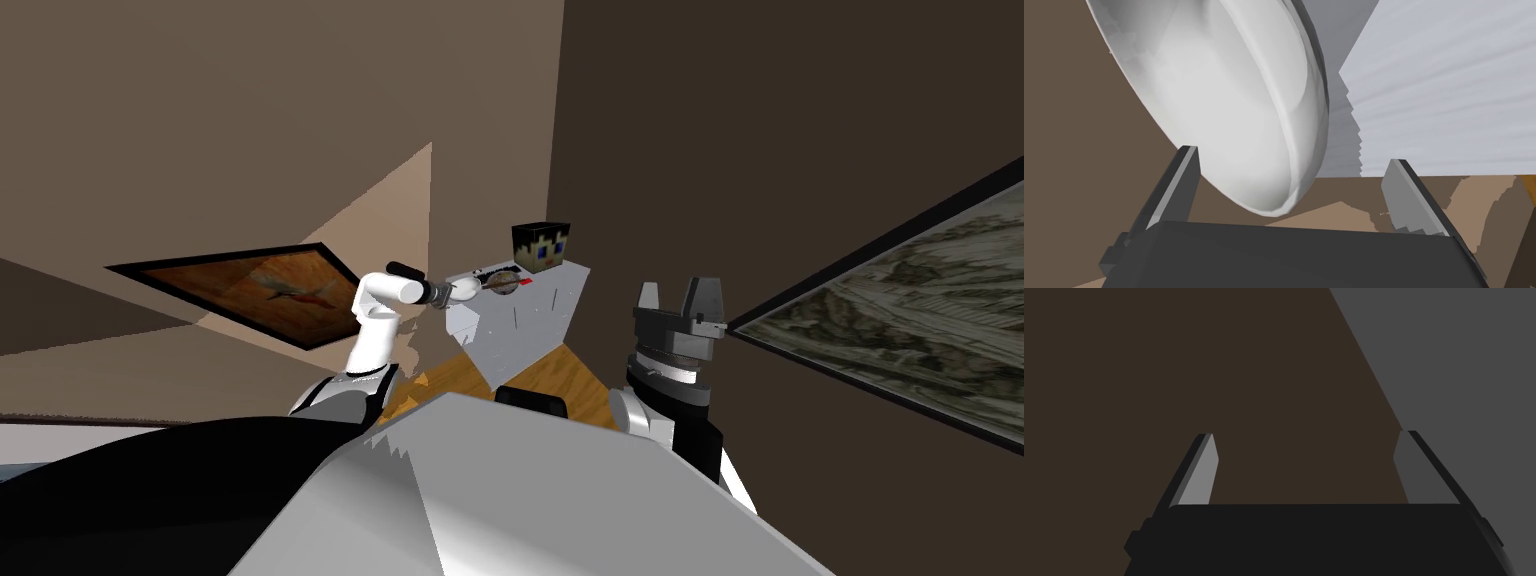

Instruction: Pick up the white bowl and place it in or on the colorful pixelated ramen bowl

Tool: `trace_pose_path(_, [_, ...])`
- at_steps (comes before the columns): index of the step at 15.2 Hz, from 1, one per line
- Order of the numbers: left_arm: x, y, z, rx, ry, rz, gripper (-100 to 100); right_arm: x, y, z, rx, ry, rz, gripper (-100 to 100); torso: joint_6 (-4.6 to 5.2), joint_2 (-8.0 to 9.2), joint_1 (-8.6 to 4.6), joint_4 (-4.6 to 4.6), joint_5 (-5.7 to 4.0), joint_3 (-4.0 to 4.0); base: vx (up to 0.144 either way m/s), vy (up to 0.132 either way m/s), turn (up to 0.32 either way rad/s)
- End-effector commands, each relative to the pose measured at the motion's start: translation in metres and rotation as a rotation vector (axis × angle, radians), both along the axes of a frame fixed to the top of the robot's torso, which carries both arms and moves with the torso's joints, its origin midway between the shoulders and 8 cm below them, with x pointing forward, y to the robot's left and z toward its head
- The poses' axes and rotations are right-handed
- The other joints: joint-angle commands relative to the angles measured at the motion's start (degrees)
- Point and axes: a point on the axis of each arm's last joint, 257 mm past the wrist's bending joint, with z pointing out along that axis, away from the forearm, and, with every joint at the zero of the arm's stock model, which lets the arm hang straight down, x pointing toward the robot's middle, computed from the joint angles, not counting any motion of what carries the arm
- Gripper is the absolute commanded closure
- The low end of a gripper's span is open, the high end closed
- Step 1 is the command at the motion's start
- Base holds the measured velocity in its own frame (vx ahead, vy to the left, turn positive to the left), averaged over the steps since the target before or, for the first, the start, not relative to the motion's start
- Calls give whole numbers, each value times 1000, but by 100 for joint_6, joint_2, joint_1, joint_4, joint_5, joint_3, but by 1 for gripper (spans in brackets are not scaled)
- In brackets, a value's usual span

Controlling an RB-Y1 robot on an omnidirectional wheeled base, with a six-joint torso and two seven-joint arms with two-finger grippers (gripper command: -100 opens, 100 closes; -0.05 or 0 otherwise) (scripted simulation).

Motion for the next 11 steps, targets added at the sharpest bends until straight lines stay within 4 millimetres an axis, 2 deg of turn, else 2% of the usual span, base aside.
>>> trace_pose_path(1, [-6,3,0,-2,36,6,-100,0,0,0,0,0,0,0,0,0,0,0,0,0,25,-40,-25])
trace_pose_path(7, [-19,7,-3,-5,108,16,-100,0,0,0,0,0,0,0,0,-1,2,0,1,0,19,-29,-17])
trace_pose_path(11, [-9,11,-16,-6,96,21,-100,0,0,0,0,0,0,0,0,3,15,0,4,1,8,0,-22])
